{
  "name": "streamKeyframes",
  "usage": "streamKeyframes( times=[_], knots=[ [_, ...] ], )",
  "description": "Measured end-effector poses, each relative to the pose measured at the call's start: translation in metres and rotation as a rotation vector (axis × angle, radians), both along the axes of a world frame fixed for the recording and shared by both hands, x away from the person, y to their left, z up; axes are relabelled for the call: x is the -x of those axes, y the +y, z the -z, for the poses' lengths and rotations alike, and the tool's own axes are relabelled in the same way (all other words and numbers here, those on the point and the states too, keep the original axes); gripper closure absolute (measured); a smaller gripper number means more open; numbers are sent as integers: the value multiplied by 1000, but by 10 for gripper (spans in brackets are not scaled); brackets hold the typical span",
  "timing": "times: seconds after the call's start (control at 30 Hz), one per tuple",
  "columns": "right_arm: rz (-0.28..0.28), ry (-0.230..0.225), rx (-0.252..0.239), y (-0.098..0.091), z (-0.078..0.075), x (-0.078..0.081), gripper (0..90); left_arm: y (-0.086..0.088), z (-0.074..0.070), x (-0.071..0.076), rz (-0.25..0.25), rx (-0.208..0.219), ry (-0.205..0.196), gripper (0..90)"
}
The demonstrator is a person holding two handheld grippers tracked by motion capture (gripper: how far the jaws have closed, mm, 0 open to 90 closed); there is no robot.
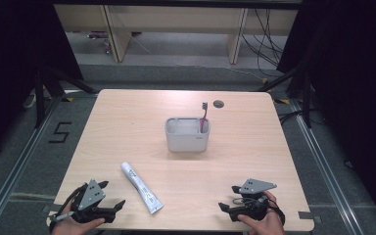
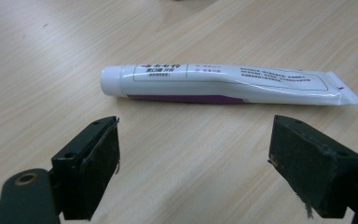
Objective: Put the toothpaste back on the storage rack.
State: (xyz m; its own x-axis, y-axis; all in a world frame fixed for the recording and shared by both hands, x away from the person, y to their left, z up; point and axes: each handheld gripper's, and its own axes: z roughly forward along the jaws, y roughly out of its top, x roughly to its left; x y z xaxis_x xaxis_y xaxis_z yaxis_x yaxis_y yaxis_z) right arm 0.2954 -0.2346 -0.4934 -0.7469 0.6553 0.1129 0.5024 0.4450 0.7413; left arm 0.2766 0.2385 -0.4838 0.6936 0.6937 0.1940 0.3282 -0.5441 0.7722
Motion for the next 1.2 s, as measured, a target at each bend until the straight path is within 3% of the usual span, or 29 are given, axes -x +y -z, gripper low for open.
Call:
streamKeyframes(
  times=[0.13, 0.23, 0.27, 0.33, 0.4, 0.43, 0.47, 0.53, 0.6, 0.63, 0.67, 0.73, 0.9, 0.97, 1.0, 1.03, 1.1, 1.13, 1.2],
  knots=[
    [7, 15, -6, -1, 0, -1, 226, -7, -2, -6, 49, -54, -7, 158],
    [15, 18, -5, -2, 0, -1, 227, -12, -3, -10, 48, -46, 17, 161],
    [17, 2, -1, -2, 1, -1, 227, -13, -3, -14, 71, -57, -1, 162],
    [14, 1, -2, -2, 1, -1, 229, -15, -4, -17, 86, -71, 3, 167],
    [18, 9, -4, -2, 0, -1, 231, -16, -4, -18, 93, -73, 3, 181],
    [-15, 33, -20, -2, 1, -3, 233, -17, -5, -21, 99, -91, 6, 191],
    [-13, 33, -20, -2, 1, -3, 233, -18, -7, -23, 99, -91, -2, 197],
    [-12, 35, -25, -2, 1, -3, 233, -18, -9, -24, 99, -92, -1, 254],
    [33, 48, -20, -1, 0, 1, 233, -18, -9, -25, 100, -83, 2, 368],
    [11, 17, -7, -3, 0, -2, 233, -18, -9, -26, 112, -95, 0, 433],
    [33, 43, -15, -2, 0, 0, 233, -18, -9, -25, 120, -103, -8, 507],
    [7, 9, -10, -3, 1, -2, 233, -20, -7, -25, 135, -110, -6, 628],
    [9, 21, -15, -2, 1, -2, 235, -25, -4, -22, 141, -113, -5, 861],
    [24, 39, -16, -1, 0, 0, 236, -28, -2, -20, 136, -111, 20, 892],
    [14, 26, -11, -2, 1, -2, 237, -30, -1, -19, 142, -109, 28, 893],
    [30, 46, -17, -1, 0, 0, 236, -32, 1, -18, 149, -87, 33, 894],
    [14, 3, 1, -3, 0, -2, 237, -37, 3, -16, 167, -67, 60, 894],
    [-8, 32, -18, -2, 1, -3, 237, -38, 3, -16, 174, -76, 62, 894],
    [16, 23, -8, -2, 1, -2, 237, -42, 6, -14, 182, -71, 81, 895]
  ],
)
